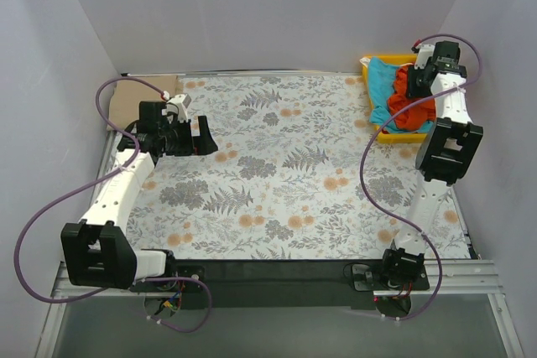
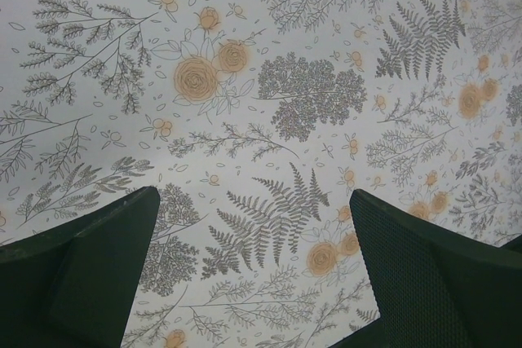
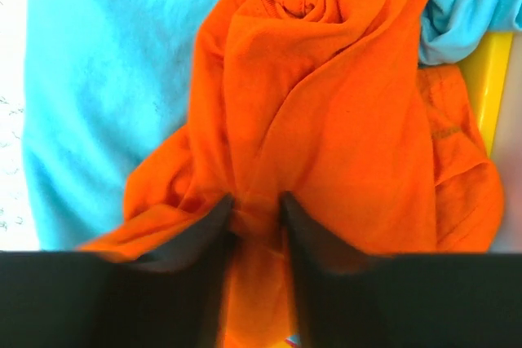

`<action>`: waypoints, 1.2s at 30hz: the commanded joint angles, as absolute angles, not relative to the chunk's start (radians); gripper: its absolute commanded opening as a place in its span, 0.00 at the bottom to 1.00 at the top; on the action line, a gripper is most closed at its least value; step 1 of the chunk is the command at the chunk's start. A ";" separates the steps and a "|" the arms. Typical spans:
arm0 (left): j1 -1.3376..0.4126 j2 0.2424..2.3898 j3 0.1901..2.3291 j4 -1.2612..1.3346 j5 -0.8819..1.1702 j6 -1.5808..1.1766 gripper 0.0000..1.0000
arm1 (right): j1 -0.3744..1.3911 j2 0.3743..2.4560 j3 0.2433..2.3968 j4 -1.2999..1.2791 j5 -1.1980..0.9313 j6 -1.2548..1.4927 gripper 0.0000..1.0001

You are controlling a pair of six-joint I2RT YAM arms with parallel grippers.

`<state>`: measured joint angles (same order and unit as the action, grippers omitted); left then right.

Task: Fold and stack the t-shirts
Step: Grab the tshirt from the pile, then move the tshirt to the center of the board

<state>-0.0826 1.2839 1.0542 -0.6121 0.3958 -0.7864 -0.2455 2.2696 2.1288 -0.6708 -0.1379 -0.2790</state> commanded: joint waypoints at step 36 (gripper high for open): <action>-0.049 1.252 1.302 -0.647 0.489 -0.890 0.98 | -0.006 1.381 1.964 -0.227 -0.743 0.011 0.01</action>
